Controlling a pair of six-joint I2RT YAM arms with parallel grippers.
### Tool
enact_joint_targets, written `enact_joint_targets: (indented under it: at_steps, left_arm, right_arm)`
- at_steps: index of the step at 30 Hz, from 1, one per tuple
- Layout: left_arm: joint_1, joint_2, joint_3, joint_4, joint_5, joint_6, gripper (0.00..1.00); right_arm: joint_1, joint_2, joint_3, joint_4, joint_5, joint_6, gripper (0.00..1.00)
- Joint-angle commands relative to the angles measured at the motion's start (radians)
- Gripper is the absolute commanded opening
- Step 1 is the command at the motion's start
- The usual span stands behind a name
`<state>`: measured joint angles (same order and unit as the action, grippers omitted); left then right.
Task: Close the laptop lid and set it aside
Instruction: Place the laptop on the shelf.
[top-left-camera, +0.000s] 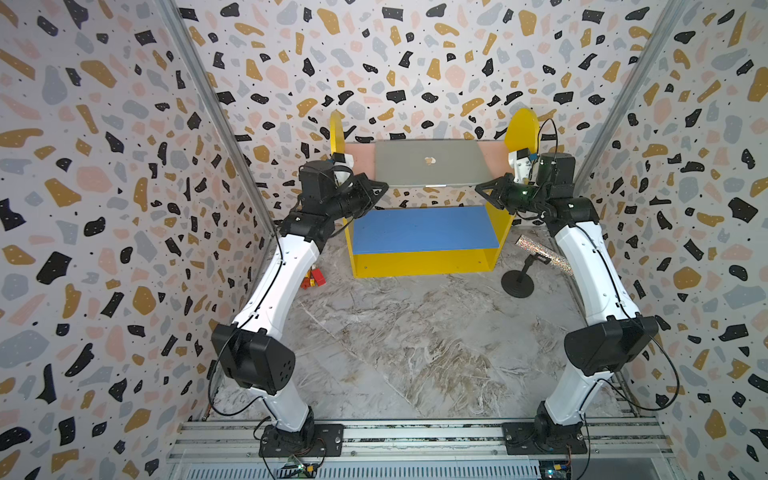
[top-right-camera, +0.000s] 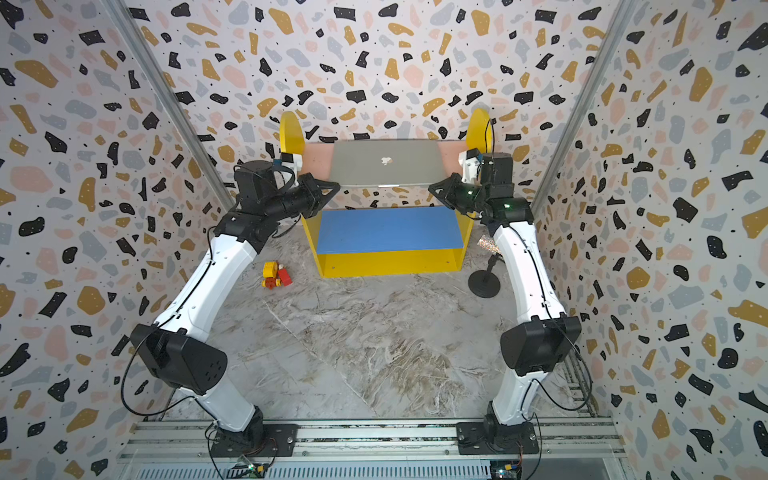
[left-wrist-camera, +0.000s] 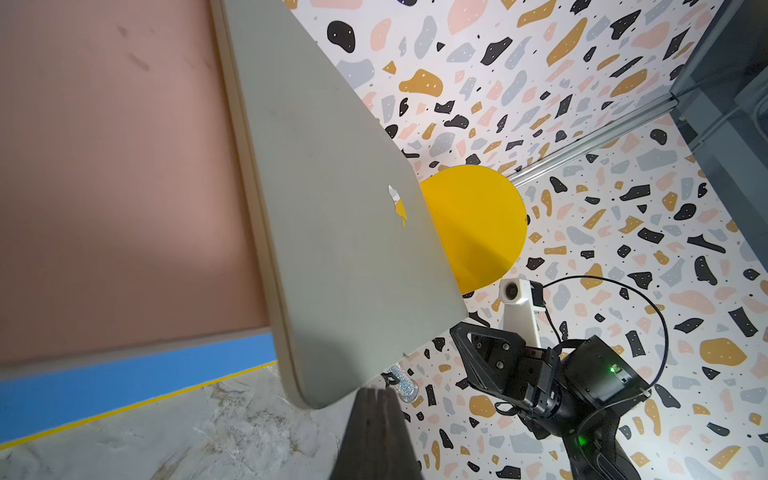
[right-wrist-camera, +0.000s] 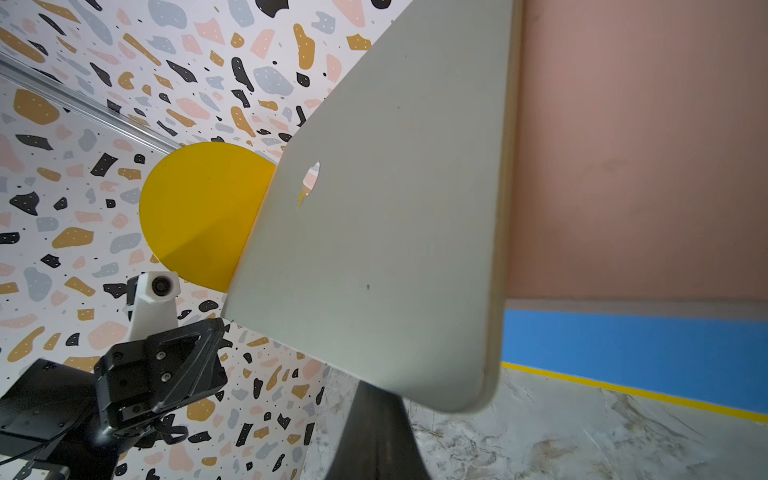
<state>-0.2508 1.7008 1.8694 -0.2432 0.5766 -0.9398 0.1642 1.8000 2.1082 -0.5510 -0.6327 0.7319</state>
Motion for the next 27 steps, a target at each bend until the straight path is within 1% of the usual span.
enact_joint_targets:
  at_steps: [1, 23, 27]
  left_arm:
    - [0.000, 0.015, 0.039, 0.016, -0.008, 0.029, 0.00]
    - [-0.007, 0.052, 0.097, -0.012, -0.008, 0.038, 0.00]
    - [-0.015, 0.035, 0.093, -0.014, -0.009, 0.057, 0.00]
  right_arm:
    - [0.004, -0.018, 0.055, 0.004, 0.030, -0.044, 0.03]
    - [0.006, 0.055, 0.155, -0.024, 0.036, -0.065, 0.03]
    - [0.010, 0.043, 0.154, -0.044, 0.035, -0.102, 0.03]
